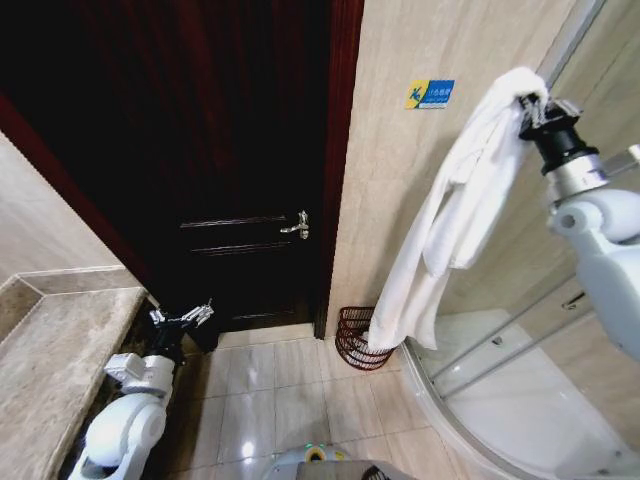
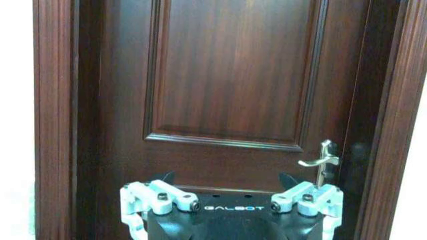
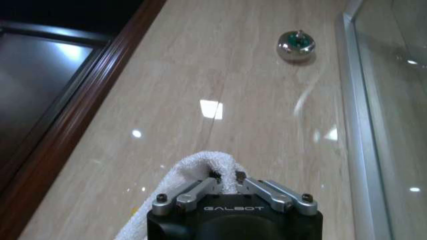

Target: Discard the used towel into the hamper.

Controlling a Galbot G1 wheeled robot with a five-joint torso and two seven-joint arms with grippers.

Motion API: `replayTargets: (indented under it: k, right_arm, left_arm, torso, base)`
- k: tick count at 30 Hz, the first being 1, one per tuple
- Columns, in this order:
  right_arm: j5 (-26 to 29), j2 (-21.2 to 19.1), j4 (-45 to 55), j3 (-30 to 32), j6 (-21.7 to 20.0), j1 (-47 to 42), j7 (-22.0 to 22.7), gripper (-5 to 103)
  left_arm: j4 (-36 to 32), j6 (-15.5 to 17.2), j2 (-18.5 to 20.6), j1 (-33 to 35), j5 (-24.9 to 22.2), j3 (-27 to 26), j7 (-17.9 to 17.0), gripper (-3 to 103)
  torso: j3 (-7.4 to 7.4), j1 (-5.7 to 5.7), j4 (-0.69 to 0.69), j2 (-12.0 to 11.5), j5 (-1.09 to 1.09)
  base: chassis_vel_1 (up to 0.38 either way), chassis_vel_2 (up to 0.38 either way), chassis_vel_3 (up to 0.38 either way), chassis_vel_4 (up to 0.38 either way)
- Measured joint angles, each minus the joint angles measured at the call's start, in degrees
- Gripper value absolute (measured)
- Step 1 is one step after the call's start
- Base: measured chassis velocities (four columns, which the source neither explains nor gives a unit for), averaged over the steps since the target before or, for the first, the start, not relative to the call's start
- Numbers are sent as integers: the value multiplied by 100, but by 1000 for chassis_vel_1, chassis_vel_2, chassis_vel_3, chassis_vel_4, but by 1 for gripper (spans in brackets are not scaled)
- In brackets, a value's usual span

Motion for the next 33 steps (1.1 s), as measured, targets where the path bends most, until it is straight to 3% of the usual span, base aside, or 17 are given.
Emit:
replayTargets:
  k: [5, 13, 33]
  right_arm:
    - [48, 81, -368, -376, 6, 489, -115, 4]
    - [49, 86, -564, -457, 26, 603, -200, 4]
    - [14, 59, -167, 142, 44, -348, -208, 4]
  left_arm:
    - [0, 0, 0, 0, 0, -1, -2, 100]
    - [0, 0, 0, 0, 0, -1, -2, 100]
    - [0, 0, 0, 0, 0, -1, -2, 100]
  torso:
    - [0, 0, 0, 0, 5]
    - [0, 0, -1, 0, 4]
    - [0, 0, -1, 0, 3]
  base:
    - [0, 0, 0, 0]
    - [0, 0, 0, 0]
    - [0, 0, 0, 0]
